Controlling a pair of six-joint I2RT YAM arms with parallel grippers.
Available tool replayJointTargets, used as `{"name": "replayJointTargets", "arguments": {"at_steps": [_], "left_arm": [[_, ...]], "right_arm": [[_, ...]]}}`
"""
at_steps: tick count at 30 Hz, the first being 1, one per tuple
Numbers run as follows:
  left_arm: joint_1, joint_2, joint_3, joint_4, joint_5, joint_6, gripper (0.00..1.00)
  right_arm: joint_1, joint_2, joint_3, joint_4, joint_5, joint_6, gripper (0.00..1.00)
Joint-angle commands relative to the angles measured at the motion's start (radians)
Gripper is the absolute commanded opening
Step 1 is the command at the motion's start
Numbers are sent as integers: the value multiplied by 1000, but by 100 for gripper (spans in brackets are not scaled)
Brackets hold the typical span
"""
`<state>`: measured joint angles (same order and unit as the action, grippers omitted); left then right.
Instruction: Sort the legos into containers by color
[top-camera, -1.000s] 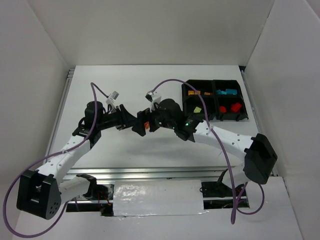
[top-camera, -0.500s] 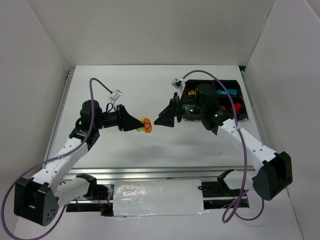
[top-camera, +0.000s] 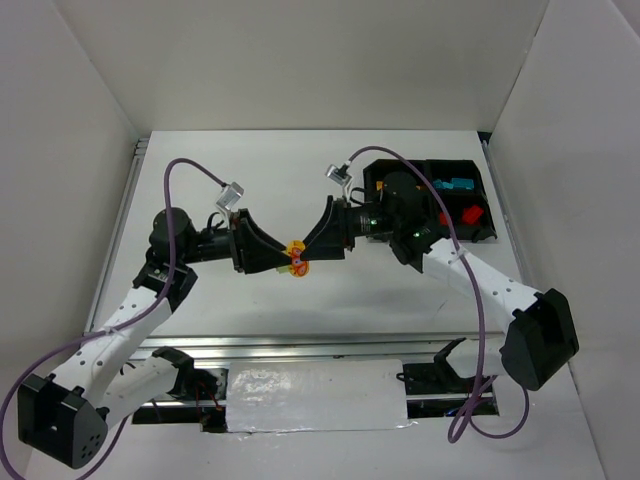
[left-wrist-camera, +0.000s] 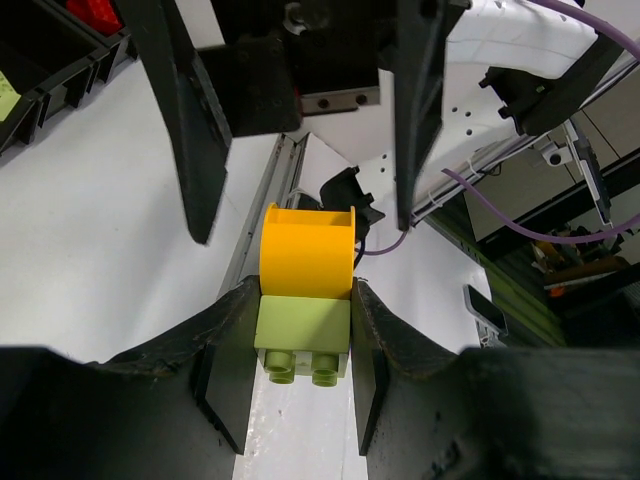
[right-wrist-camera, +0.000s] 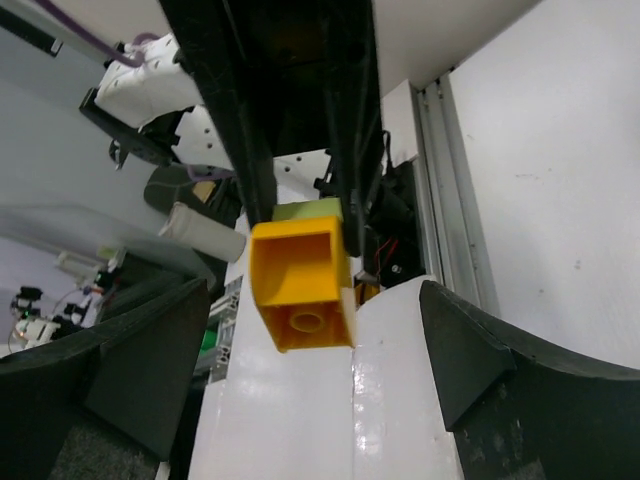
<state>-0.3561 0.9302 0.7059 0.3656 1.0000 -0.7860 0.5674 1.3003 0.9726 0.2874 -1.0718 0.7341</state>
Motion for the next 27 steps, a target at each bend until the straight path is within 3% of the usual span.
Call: {"name": "replayJointTargets", "arguments": {"at_steps": [1, 3, 6, 7, 10, 15, 19, 27], "left_arm": [[-4, 1, 18, 36, 0, 22, 0], [-4, -1, 24, 33, -12, 22, 0], [-4, -1, 32, 24, -21, 22, 0], [-4, -2, 38, 16, -27, 25, 0], [-3, 2, 47, -16, -40, 30, 0], [-4, 24, 60, -25, -11, 25, 0], [-4, 10, 52, -10, 34, 30, 0], [-3, -44, 49, -57, 28, 79, 0]], "right_arm": [[49, 0, 57, 12, -25, -41, 92], [66, 7, 61, -8, -16, -68, 84], [69, 17, 41, 30, -30, -50, 59], [66, 19, 29, 45, -31, -41, 37], [66, 11, 8, 65, -25, -36, 2], [10, -10, -67, 122, -79, -98, 0], [-110, 4, -106, 212, -163, -64, 0], [-302, 57, -121, 259, -145, -23, 0]]}}
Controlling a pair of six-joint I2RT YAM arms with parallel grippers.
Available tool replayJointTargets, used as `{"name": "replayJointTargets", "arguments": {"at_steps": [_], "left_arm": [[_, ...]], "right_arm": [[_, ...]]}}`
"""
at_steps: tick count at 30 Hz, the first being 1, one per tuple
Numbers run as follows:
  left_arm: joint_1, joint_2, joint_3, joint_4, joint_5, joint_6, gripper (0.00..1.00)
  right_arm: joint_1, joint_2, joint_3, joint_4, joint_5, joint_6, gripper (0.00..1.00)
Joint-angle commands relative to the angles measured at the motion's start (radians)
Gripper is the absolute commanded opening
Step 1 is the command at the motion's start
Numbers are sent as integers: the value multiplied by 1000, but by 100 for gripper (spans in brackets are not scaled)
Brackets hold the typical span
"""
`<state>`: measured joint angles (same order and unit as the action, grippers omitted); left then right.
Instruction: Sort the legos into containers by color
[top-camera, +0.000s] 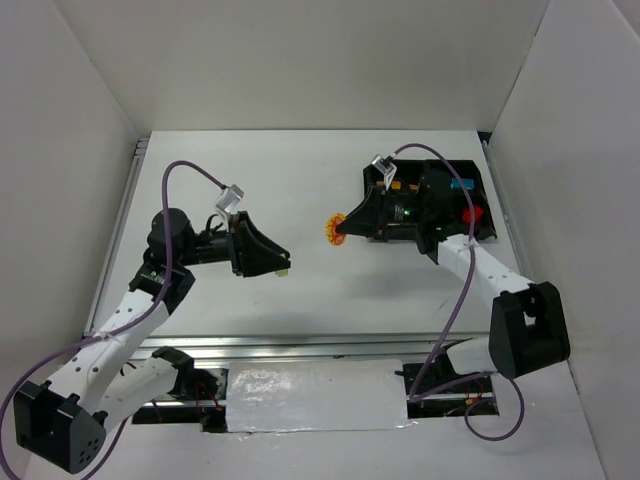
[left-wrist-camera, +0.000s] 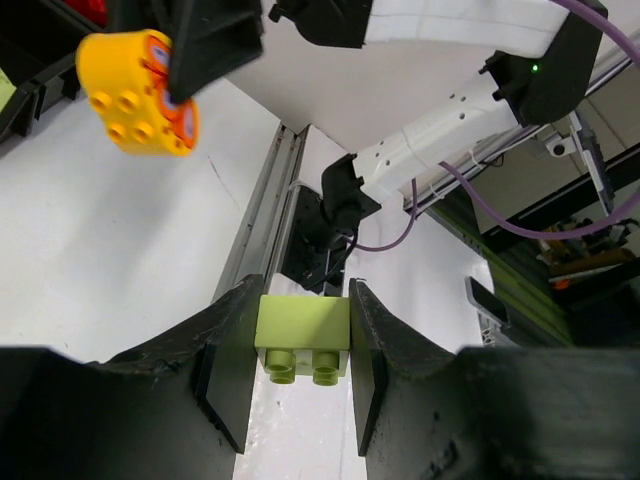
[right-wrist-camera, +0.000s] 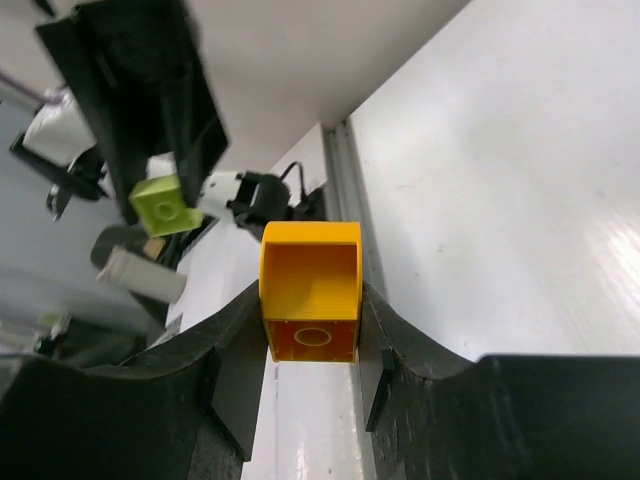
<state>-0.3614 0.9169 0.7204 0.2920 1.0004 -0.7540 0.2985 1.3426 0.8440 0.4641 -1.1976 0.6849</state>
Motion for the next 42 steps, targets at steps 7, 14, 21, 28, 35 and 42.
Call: {"name": "replayJointTargets", "arguments": {"at_steps": [7, 14, 21, 28, 35, 42], "left_arm": [[1, -50, 71, -198, -87, 185, 0], [-4, -84, 77, -312, -161, 260, 0], [-5, -84, 91, -355, -184, 295, 0], [-5, -82, 86, -340, -186, 282, 0], [-5, -21, 103, -301, -210, 243, 0], [-19, 132, 183, -260, -334, 165, 0]], "right_arm": [[-102, 118, 346, -655, 1052, -170, 0], [-153, 510, 833, -961, 1631, -102, 0], [-180, 736, 1026, -973, 1670, -122, 5], [-182, 741, 1009, -952, 1620, -131, 51], [-168, 520, 842, -904, 1538, -133, 90], [-161, 86, 444, -874, 1255, -64, 95]]}}
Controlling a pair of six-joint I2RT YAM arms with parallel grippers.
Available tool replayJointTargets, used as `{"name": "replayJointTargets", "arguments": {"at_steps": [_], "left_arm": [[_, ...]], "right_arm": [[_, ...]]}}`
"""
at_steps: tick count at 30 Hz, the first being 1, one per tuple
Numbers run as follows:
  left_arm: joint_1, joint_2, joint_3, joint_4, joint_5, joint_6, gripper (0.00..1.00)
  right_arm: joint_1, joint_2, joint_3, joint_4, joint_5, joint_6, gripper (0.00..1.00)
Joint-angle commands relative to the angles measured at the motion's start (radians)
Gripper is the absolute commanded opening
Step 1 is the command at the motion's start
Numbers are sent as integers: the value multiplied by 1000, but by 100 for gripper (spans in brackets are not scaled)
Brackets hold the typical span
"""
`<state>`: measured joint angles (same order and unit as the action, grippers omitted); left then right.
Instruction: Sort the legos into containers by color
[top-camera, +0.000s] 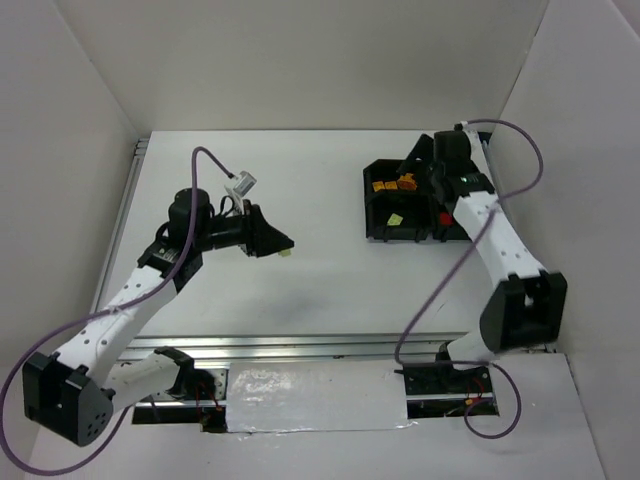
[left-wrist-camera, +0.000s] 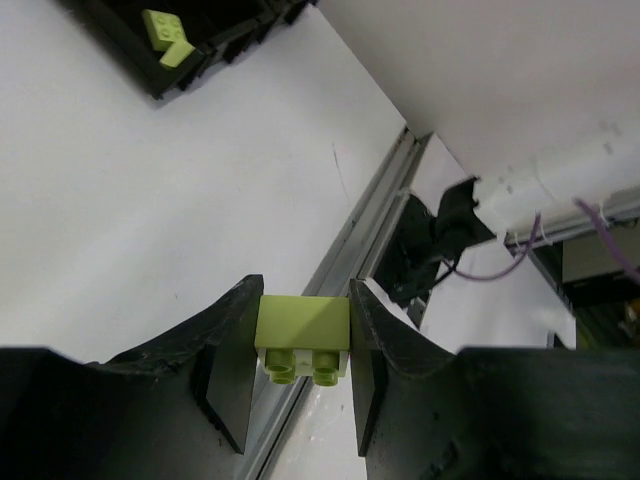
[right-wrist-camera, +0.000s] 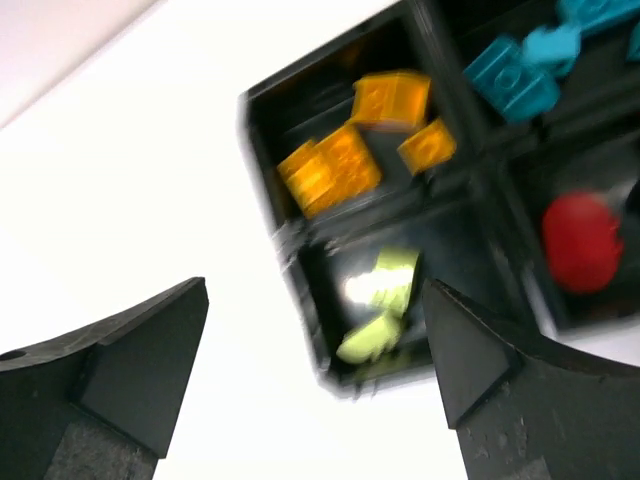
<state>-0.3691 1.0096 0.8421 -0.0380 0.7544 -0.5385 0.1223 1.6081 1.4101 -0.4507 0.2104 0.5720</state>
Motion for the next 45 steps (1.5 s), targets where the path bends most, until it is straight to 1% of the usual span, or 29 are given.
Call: {"name": "replayJointTargets", "arguments": {"at_steps": [1, 2, 3, 5, 7, 8, 9, 10, 12, 13, 14, 15, 16, 17, 18, 19, 22, 23, 24, 27, 29, 30, 32, 33, 34, 36, 40, 44, 45], "left_arm": [[-16, 88, 95, 69, -124, -60, 0], [-37, 115, 112, 75, -157, -72, 0], [-53, 147, 127, 99, -237, -77, 0], [-114, 329, 202, 172, -303, -107, 0], [-129, 449, 267, 226, -311, -126, 0], [-172, 510, 308, 251, -306, -135, 0], [-197, 576, 409, 283, -306, -133, 0], [-247, 703, 470, 291, -314, -129, 0], [-293, 826, 605, 282, -335, -83, 0], [-327, 947, 746, 244, -374, -75, 0], [-336, 1005, 812, 230, -378, -68, 0], [-344, 1067, 944, 218, -385, -67, 0], [-355, 1180, 1012, 201, -389, -72, 0], [-360, 1231, 1072, 161, -401, -61, 0], [-366, 1282, 1183, 144, -415, -48, 0], [-378, 1363, 1227, 130, -435, -40, 0], [-399, 1449, 1292, 148, -544, -14, 0], [-401, 1457, 1286, 215, -544, -18, 1], [-407, 1463, 1267, 240, -562, -23, 5], [-418, 1463, 1253, 273, -621, -8, 7], [-424, 1462, 1249, 274, -635, 8, 17], [-427, 1459, 1244, 271, -648, 9, 34], [-426, 1459, 1241, 268, -650, 12, 49], [-424, 1462, 1243, 265, -656, 12, 63], [-424, 1463, 1246, 260, -658, 12, 69], [-424, 1456, 1247, 260, -652, 12, 99], [-426, 1382, 1217, 262, -658, 8, 100], [-410, 1212, 1143, 184, -713, 14, 99], [-397, 1121, 1129, 150, -740, 37, 99]], "right_arm": [[17, -239, -181, 59, -161, 70, 95], [20, -299, -233, 75, -163, 116, 95], [22, -427, -338, 92, -155, 133, 95], [22, -599, -420, 64, -102, 181, 99], [22, -693, -448, 29, -80, 196, 99], [20, -735, -456, 6, -66, 207, 100], [22, -814, -465, -18, -53, 210, 100], [22, -851, -467, -72, -28, 215, 100], [22, -959, -485, -115, -13, 229, 100], [22, -997, -494, -149, -3, 232, 100], [23, -1033, -513, -161, -3, 232, 100], [23, -1104, -520, -170, -5, 230, 100], [23, -1138, -525, -187, -9, 227, 100], [23, -1189, -523, -200, -22, 220, 100], [22, -1206, -519, -213, -29, 212, 100], [23, -1220, -514, -244, -38, 207, 100], [54, -1237, -522, -275, -55, 192, 100], [59, -1232, -527, -289, -65, 183, 100], [66, -1232, -527, -311, -69, 175, 100], [91, -1243, -542, -316, -60, 147, 100], [103, -1252, -553, -318, -48, 131, 100], [115, -1252, -557, -313, -43, 126, 100], [123, -1255, -571, -303, -48, 121, 100], [125, -1254, -577, -290, -58, 120, 100], [131, -1254, -583, -286, -63, 118, 100], [134, -1251, -591, -278, -75, 117, 100], [139, -1240, -580, -272, -65, 108, 100], [139, -1225, -556, -266, -65, 91, 100], [140, -1222, -551, -260, -68, 75, 100]]}}
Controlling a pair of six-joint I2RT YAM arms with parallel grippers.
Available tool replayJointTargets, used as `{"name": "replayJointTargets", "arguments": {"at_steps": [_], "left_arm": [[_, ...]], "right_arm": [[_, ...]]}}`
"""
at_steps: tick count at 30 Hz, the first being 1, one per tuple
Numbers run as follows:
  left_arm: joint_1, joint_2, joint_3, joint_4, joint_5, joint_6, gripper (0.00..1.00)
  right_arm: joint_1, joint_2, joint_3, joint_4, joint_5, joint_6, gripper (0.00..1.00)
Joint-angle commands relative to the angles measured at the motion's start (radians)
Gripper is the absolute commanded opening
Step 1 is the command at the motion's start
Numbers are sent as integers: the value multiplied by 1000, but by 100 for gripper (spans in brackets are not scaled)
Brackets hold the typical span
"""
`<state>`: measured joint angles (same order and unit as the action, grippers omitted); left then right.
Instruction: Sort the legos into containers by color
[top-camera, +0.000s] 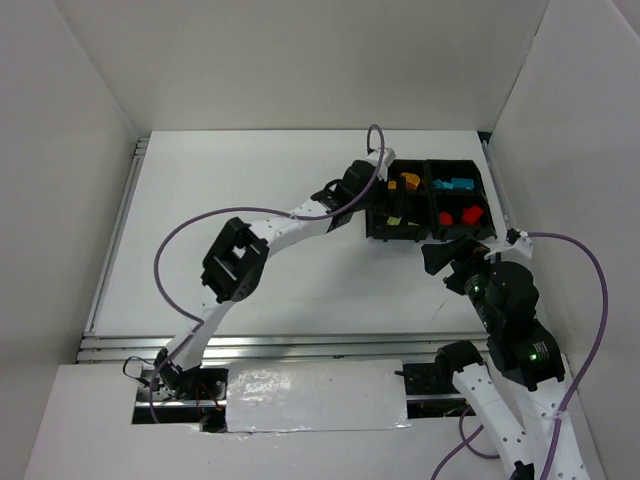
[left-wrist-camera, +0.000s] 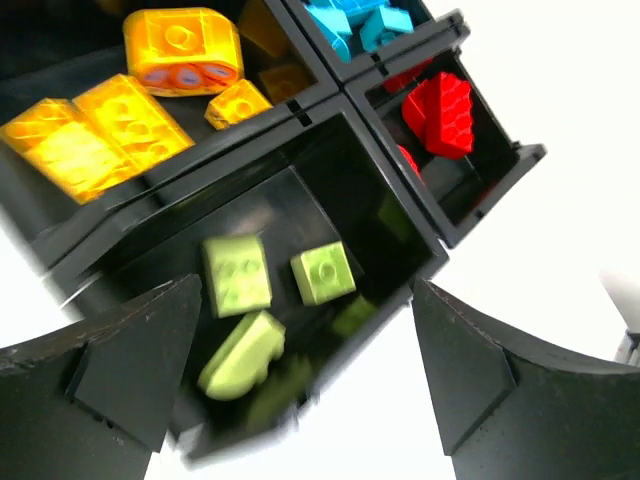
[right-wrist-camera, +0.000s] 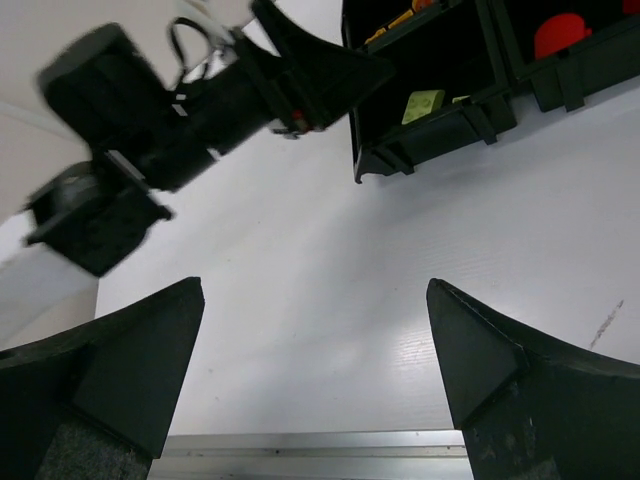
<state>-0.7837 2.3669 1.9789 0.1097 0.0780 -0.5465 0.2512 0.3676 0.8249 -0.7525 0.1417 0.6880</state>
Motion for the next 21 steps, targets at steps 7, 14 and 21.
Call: {"name": "replayJointTargets", "arguments": {"at_steps": [7, 14, 21], "left_arm": [[121, -613, -130, -585, -508, 13, 99], [357, -1191, -576, -861, -653, -98, 99], [366, -1606, -692, -1045, -790, -84, 100]], "right_arm": [[39, 123, 126, 19, -57, -137, 100], [66, 177, 296, -92, 71, -215, 100], [65, 162, 525, -244, 186, -274, 100]]}}
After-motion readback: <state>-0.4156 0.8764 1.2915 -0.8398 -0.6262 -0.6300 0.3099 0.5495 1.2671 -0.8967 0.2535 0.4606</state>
